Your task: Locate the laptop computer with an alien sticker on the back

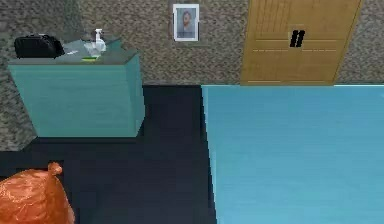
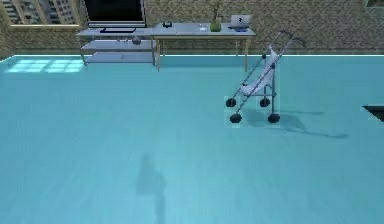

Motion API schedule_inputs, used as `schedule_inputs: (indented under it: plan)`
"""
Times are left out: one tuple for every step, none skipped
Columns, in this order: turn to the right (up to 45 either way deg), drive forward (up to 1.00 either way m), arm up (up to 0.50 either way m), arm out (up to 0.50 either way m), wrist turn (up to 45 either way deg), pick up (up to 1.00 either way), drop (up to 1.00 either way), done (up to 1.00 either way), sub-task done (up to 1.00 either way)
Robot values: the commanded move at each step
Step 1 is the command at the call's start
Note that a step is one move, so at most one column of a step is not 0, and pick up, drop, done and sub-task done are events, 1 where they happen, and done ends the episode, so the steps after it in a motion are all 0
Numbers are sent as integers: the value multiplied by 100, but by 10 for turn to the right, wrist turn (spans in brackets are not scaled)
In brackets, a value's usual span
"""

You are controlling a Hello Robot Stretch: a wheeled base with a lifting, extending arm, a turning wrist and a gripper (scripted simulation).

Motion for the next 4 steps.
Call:
schedule_inputs:
  plan:
    - [450, 0, 0, 0, 0, 0, 0, 0, 0]
    - [450, 0, 0, 0, 0, 0, 0, 0, 0]
    - [0, 100, 0, 0, 0, 0, 0, 0, 0]
    - [0, 60, 0, 0, 0, 0, 0, 0, 0]
